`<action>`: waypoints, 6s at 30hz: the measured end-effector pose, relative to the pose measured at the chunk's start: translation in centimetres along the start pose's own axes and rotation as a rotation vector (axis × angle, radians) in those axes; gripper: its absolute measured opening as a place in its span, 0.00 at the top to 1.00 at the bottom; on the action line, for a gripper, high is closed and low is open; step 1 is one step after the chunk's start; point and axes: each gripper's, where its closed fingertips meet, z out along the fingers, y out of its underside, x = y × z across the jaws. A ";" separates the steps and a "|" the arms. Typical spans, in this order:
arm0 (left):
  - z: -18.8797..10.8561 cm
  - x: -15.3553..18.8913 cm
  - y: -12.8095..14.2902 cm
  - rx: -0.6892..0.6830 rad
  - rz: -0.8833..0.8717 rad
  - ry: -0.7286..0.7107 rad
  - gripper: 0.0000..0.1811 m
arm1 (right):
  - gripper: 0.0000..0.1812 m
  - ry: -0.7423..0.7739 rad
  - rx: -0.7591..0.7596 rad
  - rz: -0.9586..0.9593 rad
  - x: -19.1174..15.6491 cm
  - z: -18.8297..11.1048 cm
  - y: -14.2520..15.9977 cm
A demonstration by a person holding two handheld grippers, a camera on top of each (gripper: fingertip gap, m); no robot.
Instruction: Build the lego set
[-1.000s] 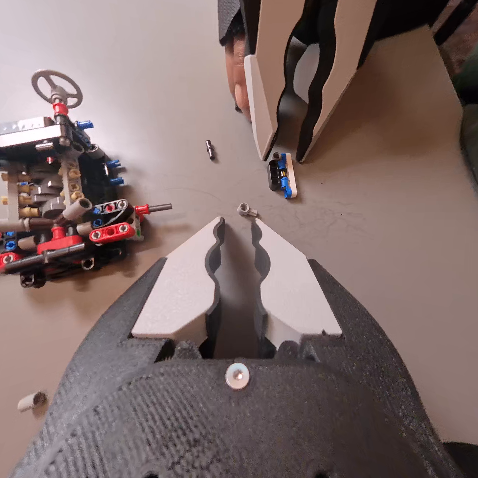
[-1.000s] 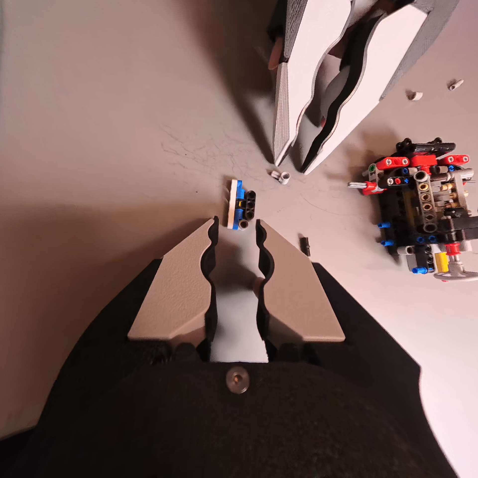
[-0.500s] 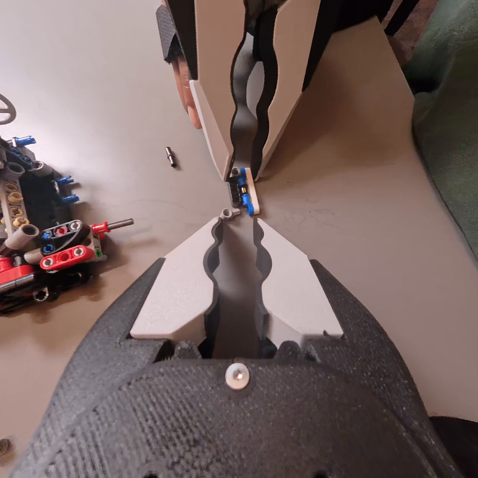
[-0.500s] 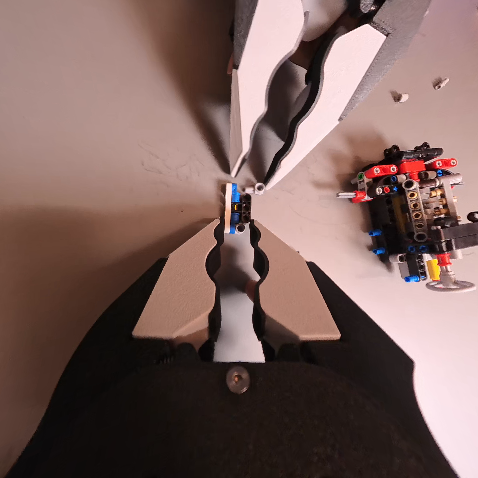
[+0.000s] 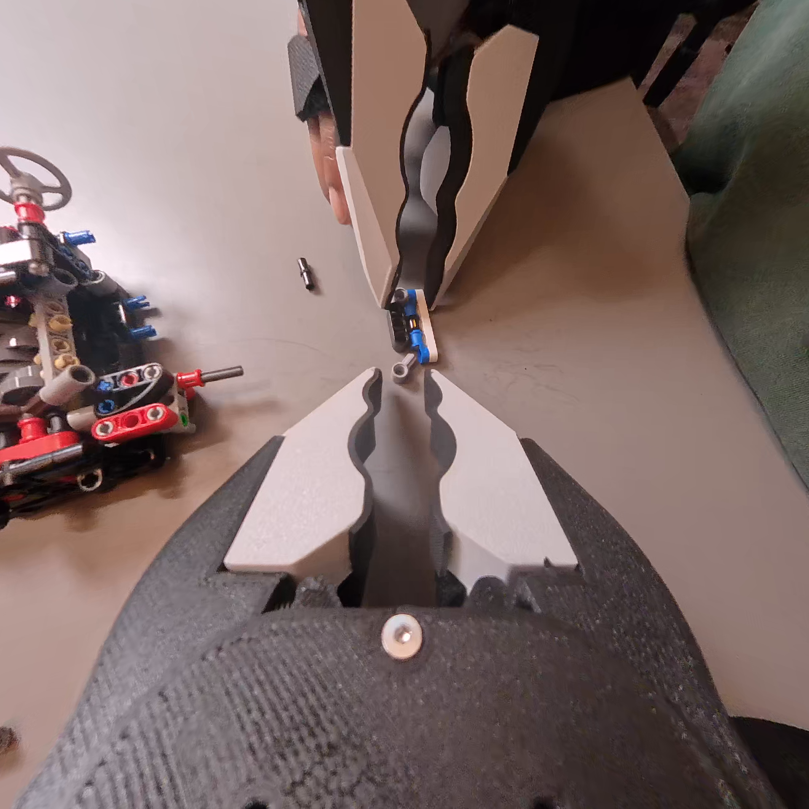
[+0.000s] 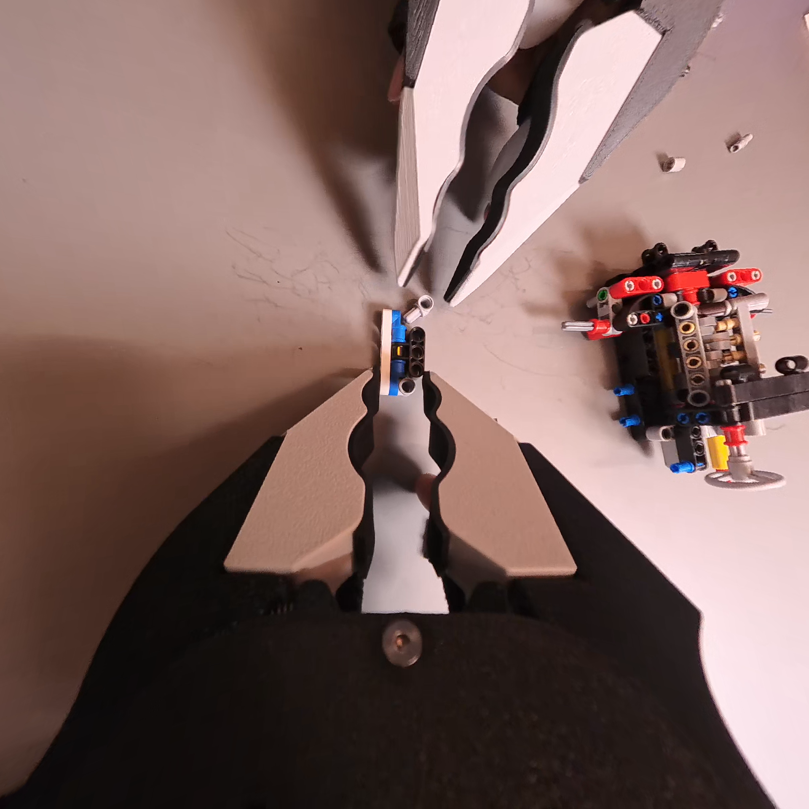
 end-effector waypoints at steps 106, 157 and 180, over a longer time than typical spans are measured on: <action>1.4 2.0 0.2 -0.026 -0.115 -0.289 0.92 | 0.92 -0.070 0.003 0.035 -1.3 0.1 -0.3; -3.0 2.0 -4.4 0.539 -0.677 0.120 0.97 | 0.98 0.356 0.216 -0.335 1.4 -2.5 -6.5; -3.8 2.7 -5.4 0.563 -0.560 0.097 0.99 | 0.98 0.284 0.377 -0.218 0.9 -4.1 -7.6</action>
